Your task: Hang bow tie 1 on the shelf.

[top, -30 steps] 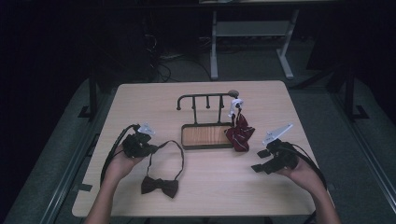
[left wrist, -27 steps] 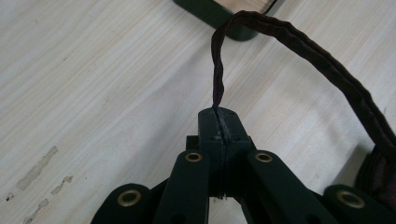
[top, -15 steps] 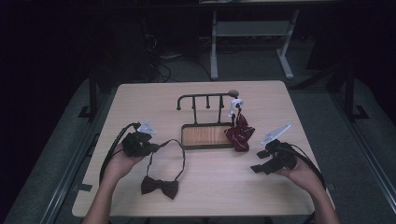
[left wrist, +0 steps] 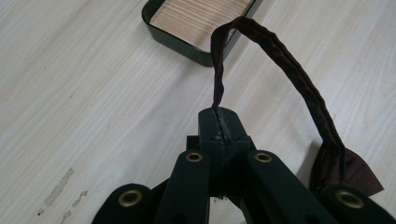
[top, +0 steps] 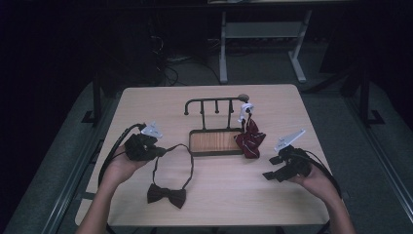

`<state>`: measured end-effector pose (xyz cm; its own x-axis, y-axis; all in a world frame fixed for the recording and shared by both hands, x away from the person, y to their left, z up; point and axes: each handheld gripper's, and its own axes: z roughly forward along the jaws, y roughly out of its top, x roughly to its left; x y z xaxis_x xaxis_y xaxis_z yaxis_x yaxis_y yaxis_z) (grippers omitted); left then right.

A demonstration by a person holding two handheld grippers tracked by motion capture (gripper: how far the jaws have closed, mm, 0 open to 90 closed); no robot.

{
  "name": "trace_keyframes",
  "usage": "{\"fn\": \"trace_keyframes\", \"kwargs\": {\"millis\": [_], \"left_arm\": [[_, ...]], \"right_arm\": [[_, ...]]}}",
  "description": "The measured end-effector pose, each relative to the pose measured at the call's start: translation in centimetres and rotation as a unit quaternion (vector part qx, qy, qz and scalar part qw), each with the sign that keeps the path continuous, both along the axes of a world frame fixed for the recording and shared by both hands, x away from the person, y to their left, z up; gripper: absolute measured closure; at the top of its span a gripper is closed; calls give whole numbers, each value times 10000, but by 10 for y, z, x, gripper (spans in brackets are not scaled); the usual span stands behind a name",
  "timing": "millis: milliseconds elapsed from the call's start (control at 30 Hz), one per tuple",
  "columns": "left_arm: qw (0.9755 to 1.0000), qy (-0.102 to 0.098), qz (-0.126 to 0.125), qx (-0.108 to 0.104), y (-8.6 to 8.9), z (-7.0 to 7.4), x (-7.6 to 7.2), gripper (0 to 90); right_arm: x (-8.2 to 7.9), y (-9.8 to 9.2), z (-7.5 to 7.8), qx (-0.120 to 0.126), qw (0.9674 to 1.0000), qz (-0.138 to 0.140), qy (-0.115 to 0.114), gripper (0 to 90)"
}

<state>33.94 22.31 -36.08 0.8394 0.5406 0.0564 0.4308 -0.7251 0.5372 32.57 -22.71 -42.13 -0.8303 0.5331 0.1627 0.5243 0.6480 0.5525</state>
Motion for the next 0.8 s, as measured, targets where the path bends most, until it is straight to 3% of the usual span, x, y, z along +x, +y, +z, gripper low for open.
{"fn": "trace_keyframes", "kwargs": {"millis": [800], "left_arm": [[9993, -67, -345, -95, -5, 31, -6, 900]], "right_arm": [[-1, -8, 4, -42, 9999, -113, -80, 309]]}}
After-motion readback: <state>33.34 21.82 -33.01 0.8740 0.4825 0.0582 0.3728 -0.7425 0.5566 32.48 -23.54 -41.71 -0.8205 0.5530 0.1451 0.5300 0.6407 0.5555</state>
